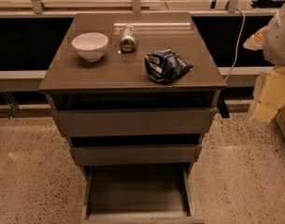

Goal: Place blue chip bag into bottom drawer

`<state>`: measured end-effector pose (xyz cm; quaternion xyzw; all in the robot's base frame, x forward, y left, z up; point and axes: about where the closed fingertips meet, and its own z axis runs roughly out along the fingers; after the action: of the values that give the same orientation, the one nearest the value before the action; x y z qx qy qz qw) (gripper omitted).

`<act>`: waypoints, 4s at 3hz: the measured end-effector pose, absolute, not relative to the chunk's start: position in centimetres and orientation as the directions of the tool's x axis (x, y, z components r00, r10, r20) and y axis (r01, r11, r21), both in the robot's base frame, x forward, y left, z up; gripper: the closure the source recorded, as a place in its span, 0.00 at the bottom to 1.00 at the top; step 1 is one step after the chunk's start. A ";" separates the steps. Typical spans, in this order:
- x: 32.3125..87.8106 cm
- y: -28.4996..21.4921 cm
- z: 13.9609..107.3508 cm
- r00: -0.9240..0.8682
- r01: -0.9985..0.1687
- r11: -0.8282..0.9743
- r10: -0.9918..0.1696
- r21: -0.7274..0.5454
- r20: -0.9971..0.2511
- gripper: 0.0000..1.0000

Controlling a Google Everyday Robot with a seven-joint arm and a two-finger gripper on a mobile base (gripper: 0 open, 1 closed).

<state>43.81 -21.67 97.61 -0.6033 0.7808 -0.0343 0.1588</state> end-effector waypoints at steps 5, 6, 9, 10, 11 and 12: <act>63.1 -11.9 98.4 0.383 -0.808 -0.258 -0.913 -0.530 -0.139 0.00; 66.2 -9.1 94.7 0.424 -0.827 -0.308 -0.891 -0.470 -0.163 0.00; 67.6 -7.3 85.9 0.420 -0.883 -0.334 -0.875 -0.329 -0.242 0.22; 66.8 -7.0 85.3 0.439 -0.881 -0.353 -0.857 -0.315 -0.271 0.45; 65.5 -6.8 85.5 0.459 -0.877 -0.367 -0.828 -0.308 -0.321 0.69; 63.7 -7.8 87.9 0.470 -0.874 -0.357 -0.797 -0.331 -0.381 0.92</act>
Offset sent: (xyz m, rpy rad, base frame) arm 0.0813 0.0306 0.0051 -0.1200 -0.2766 0.2702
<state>63.74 -7.85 87.95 -0.8201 0.5091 0.0771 0.2496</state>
